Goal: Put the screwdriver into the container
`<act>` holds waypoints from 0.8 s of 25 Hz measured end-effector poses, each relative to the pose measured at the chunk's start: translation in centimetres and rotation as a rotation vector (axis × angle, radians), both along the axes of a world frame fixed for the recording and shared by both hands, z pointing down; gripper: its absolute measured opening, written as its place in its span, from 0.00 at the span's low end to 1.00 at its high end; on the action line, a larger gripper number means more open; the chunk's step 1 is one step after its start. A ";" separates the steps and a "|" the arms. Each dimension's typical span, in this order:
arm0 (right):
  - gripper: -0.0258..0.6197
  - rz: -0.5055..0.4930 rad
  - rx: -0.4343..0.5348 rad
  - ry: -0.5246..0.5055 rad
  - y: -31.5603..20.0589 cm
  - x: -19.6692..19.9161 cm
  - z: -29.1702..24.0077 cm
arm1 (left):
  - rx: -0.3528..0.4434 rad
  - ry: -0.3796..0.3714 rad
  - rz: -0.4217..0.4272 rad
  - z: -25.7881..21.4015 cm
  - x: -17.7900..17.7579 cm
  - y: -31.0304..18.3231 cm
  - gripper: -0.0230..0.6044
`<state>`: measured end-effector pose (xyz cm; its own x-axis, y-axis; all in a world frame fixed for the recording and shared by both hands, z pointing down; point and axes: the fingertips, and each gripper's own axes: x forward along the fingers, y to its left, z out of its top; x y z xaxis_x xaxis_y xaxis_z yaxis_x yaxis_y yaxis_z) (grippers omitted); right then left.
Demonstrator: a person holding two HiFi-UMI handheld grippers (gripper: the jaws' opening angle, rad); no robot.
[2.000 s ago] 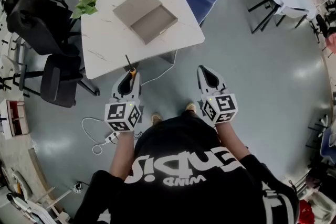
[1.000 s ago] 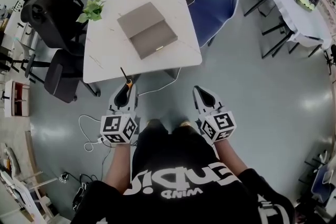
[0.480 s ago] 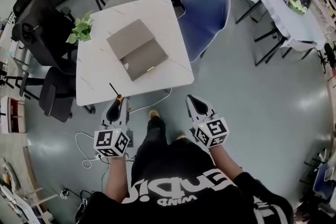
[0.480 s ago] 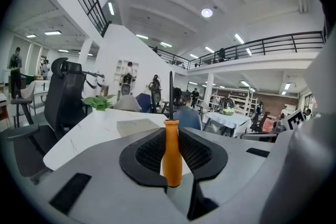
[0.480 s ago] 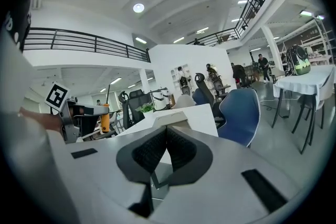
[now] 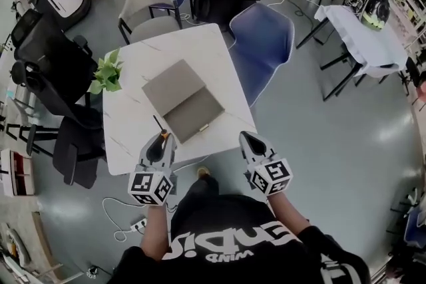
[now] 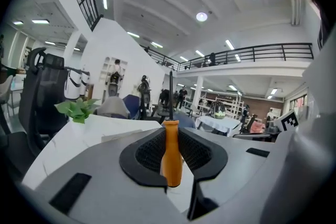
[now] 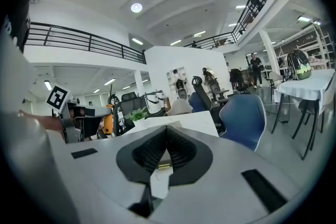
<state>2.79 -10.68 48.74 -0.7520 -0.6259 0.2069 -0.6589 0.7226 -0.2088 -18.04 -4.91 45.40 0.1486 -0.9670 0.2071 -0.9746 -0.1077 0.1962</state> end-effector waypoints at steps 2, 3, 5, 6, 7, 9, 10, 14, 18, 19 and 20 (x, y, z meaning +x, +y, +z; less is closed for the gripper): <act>0.06 0.020 -0.004 -0.002 -1.1 -1.3 -0.4 | 0.001 -0.010 0.033 -0.3 -0.8 -1.5 0.17; 0.06 0.030 -0.003 -0.003 -1.6 -1.9 -0.6 | 0.001 -0.015 0.051 -0.4 -1.2 -2.1 0.17; 0.06 0.049 0.000 -0.008 -2.4 -3.0 -1.0 | -0.001 -0.015 0.086 -0.6 -1.9 -3.1 0.17; 0.06 0.060 0.001 -0.012 -2.7 -3.5 -1.2 | -0.002 -0.015 0.103 -0.7 -2.2 -3.6 0.17; 0.06 0.071 0.001 -0.015 -3.0 -3.8 -1.3 | -0.003 -0.015 0.119 -0.7 -2.5 -4.0 0.17; 0.06 0.085 0.001 -0.015 -3.6 -4.5 -1.4 | -0.002 -0.015 0.139 -0.8 -3.1 -4.9 0.17; 0.06 0.086 0.000 -0.012 -3.9 -4.8 -1.4 | -0.001 -0.012 0.143 -0.9 -3.3 -5.3 0.17; 0.06 0.076 -0.003 -0.002 -5.0 -5.7 -1.5 | 0.001 -0.001 0.144 -1.1 -4.1 -6.5 0.17; 0.06 0.062 -0.002 0.000 -6.3 -5.7 -1.7 | -0.003 -0.003 0.147 -0.9 -4.0 -7.5 0.17; 0.06 0.056 -0.002 0.003 -6.6 -5.7 -1.6 | -0.007 -0.001 0.147 -0.8 -3.8 -7.8 0.17; 0.06 0.049 -0.001 0.007 -7.0 -5.7 -1.6 | -0.011 0.002 0.148 -0.7 -3.7 -8.0 0.17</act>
